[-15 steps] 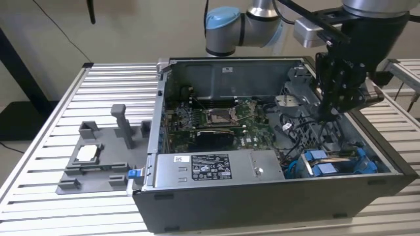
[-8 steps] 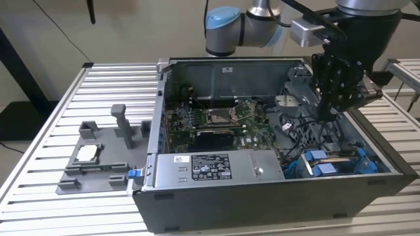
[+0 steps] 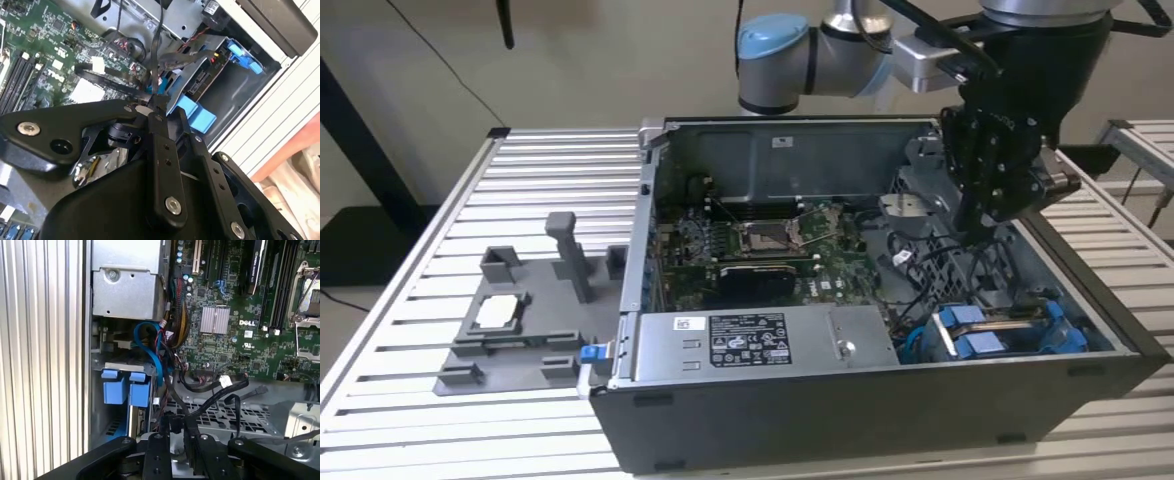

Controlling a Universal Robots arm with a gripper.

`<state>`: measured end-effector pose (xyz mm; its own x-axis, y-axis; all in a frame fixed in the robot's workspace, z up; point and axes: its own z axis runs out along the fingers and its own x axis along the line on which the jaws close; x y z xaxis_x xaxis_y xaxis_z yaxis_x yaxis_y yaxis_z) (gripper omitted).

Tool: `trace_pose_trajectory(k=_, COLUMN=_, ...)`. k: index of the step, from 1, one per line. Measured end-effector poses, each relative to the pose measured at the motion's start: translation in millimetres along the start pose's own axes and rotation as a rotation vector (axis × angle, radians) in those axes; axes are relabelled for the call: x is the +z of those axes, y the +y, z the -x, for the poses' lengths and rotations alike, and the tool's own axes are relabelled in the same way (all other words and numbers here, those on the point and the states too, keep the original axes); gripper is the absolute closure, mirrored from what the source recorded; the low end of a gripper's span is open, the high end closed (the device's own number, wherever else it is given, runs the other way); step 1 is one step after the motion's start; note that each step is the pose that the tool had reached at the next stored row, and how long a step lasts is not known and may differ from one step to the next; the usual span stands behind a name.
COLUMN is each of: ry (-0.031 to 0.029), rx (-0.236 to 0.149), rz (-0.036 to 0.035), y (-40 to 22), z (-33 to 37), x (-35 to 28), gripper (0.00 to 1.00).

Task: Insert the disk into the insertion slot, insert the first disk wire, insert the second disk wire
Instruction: 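Insert the second disk wire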

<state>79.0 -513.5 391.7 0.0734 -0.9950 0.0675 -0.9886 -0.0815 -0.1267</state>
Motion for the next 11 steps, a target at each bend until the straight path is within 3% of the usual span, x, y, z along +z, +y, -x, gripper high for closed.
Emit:
trace_pose_trajectory(k=5, ry=0.0097, rx=-0.004, rz=-0.0287, y=7.2, z=0.6, x=0.3, gripper=0.73)
trace_pose_trajectory(k=9, ry=0.0158, rx=-0.004, rz=-0.0549, y=16.8, z=1.8, x=2.1, gripper=0.73)
trace_pose_trajectory(k=11, ry=0.0219, rx=-0.005, rz=-0.0641, y=21.2, z=2.5, x=2.7, gripper=0.73)
